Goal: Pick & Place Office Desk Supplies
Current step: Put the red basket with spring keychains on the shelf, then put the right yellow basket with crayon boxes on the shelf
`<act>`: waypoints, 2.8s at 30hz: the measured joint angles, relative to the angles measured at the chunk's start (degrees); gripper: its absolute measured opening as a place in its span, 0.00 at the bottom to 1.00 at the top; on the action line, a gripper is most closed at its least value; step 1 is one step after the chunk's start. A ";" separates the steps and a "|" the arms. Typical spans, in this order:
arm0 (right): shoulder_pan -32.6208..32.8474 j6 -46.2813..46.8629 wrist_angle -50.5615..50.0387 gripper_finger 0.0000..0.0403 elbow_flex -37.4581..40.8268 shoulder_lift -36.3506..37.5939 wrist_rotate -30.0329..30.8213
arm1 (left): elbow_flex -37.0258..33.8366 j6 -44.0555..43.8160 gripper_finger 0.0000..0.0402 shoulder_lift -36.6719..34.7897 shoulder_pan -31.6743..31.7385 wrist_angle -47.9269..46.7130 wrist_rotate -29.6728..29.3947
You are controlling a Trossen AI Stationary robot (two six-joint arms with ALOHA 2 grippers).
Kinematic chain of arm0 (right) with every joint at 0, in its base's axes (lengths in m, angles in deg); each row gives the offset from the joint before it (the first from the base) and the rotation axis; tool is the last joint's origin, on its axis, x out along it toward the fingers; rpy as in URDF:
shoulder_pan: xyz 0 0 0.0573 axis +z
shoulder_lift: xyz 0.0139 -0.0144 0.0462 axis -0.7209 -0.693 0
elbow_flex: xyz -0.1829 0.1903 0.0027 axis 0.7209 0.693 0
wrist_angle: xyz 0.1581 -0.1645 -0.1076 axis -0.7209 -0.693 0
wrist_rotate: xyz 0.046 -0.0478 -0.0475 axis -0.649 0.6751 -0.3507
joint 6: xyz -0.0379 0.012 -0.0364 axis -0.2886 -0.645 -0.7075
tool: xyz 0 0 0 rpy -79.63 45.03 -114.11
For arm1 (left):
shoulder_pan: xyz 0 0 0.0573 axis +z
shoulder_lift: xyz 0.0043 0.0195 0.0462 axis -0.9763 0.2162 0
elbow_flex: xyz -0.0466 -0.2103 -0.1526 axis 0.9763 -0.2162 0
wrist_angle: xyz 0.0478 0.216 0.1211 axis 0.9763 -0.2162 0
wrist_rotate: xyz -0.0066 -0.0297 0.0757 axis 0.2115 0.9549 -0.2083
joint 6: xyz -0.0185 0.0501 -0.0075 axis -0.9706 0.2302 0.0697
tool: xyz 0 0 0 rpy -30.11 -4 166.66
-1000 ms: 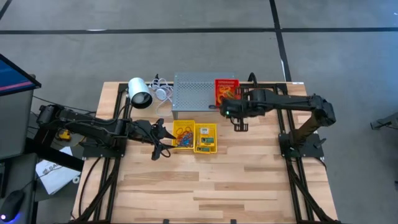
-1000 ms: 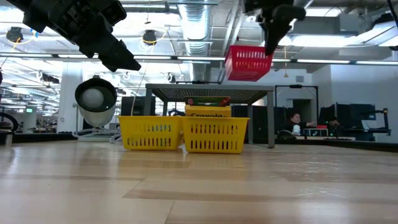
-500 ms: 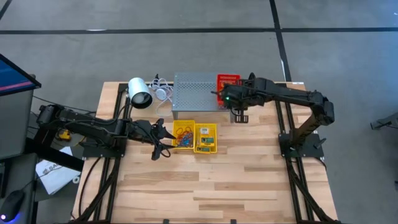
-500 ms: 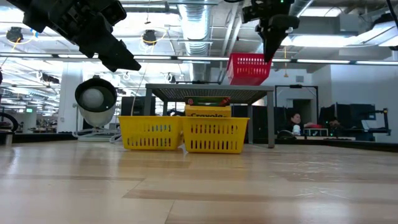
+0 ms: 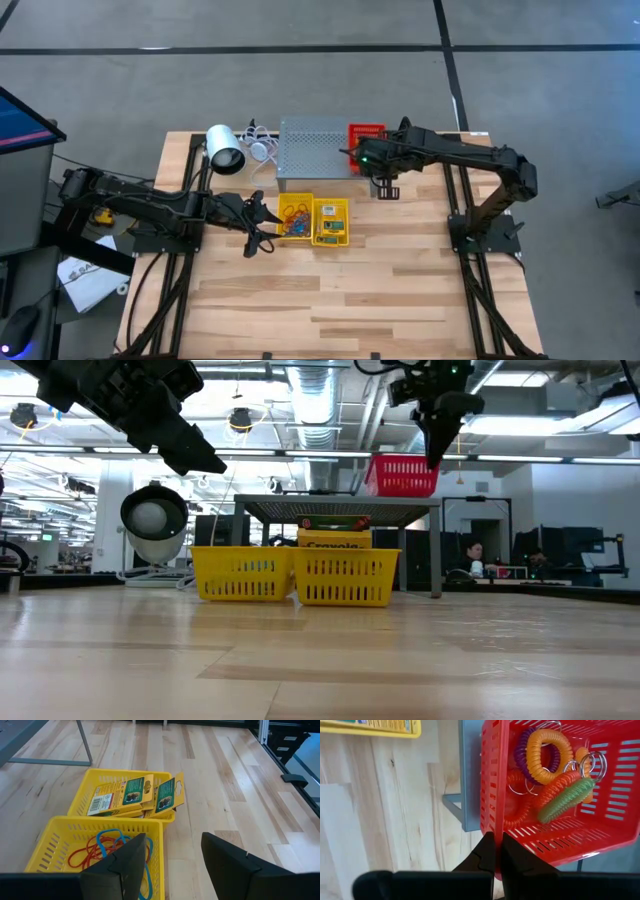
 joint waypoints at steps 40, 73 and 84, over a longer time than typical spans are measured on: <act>-1.22 -0.86 1.37 0.20 0.45 -0.02 -2.60 | 0.00 0.02 0.46 0.00 0.00 0.00 0.00; -0.06 0.19 3.67 0.52 0.40 3.32 2.45 | 0.00 0.00 0.46 -0.01 0.00 0.01 0.00; 8.09 9.83 7.52 0.52 0.38 14.45 -3.91 | -0.01 0.00 0.46 -0.02 0.00 0.01 0.00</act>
